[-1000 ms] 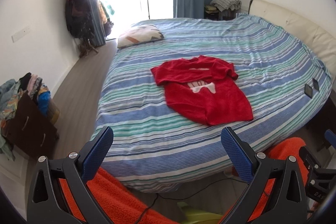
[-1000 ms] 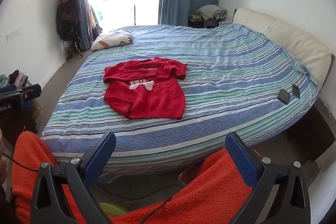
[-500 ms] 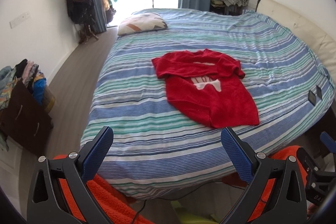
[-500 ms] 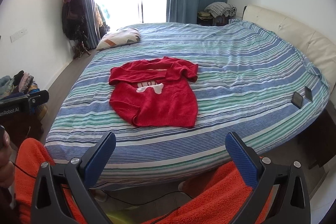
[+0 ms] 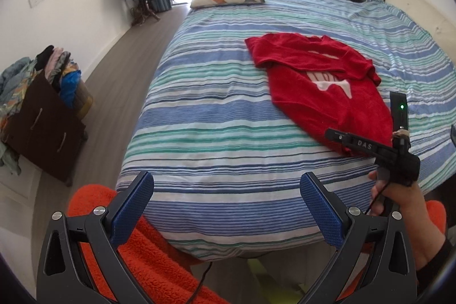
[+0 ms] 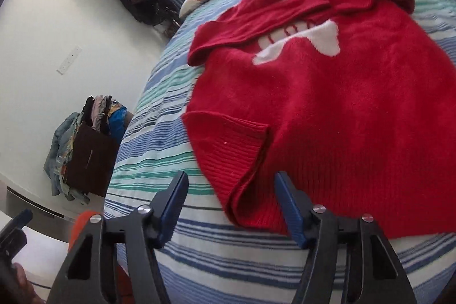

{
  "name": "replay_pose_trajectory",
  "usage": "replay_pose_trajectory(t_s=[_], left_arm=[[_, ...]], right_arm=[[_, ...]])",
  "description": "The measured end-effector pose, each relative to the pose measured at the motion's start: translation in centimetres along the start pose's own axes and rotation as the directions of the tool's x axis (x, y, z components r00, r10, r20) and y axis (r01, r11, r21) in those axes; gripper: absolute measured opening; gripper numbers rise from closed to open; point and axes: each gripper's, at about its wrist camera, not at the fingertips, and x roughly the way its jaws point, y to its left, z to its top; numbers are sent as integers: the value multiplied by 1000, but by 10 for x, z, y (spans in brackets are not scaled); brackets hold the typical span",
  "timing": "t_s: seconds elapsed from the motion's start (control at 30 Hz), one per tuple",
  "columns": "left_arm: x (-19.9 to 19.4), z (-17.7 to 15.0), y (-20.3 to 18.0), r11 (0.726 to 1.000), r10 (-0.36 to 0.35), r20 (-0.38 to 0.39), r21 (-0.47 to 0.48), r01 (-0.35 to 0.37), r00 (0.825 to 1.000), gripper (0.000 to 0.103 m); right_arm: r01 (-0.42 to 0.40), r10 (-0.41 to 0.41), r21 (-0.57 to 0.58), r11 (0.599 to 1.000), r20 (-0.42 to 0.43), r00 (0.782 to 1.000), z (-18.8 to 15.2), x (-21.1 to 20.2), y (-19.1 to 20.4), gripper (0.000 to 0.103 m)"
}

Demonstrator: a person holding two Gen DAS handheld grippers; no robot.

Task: Fold small clothes
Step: 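Move both tools toward the red sweater on the bed, then grasp the sweater hem with the right tool while the left tool grasps the hem beside it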

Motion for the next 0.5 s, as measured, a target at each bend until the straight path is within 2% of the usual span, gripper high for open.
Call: replay_pose_trajectory(t_s=[0.03, 0.07, 0.13, 0.17, 0.2, 0.23, 0.27, 0.3, 0.33, 0.37, 0.43, 0.5], left_arm=[[5, -3, 1, 1000, 7, -14, 2, -7, 1000, 102], [10, -5, 3, 1000, 11, -23, 3, -10, 1000, 102], [17, -7, 8, 1000, 22, -24, 0, -22, 999, 102], [21, -7, 10, 1000, 24, -18, -6, -24, 1000, 102], [26, -6, 12, 1000, 20, -7, -15, -20, 1000, 102], [32, -5, 15, 1000, 7, 5, -24, -7, 1000, 102], [40, -3, 18, 999, -18, 13, -33, 19, 1000, 102], [50, 0, 19, 998, -51, 13, -40, 51, 999, 102], [62, 4, 20, 995, -93, 1, -46, 93, 996, 102], [75, 9, 18, 989, -140, -20, -48, 139, 990, 102], [102, 18, 8, 973, -229, -67, -50, 226, 971, 102], [131, 26, -7, 953, -302, -115, -51, 298, 947, 102]], right_arm=[[25, -25, -5, 1000, -4, 1000, -2, 7, -3, 19], [1, -1, -31, 1000, 6, 1000, -4, 8, 3, 7], [-98, 90, -186, 978, -48, 995, -15, 14, 29, 8], [-122, 96, -313, 942, -96, 991, -28, 14, 51, 8], [-121, 67, -436, 892, -138, 988, -44, 14, 71, 9], [-133, 48, -516, 846, -176, 983, -61, 13, 84, 9], [-167, 49, -548, 820, -222, 974, -75, 14, 90, 11], [-178, 41, -567, 804, -246, 968, -88, 13, 92, 16], [-172, 24, -585, 793, -252, 967, -100, 10, 92, 31], [-170, 18, -594, 787, -253, 967, -111, 0, 88, 45], [-159, 39, -567, 808, -218, 975, -117, -25, 79, 48], [-100, 47, -476, 874, -123, 991, -106, -56, 55, 48]])
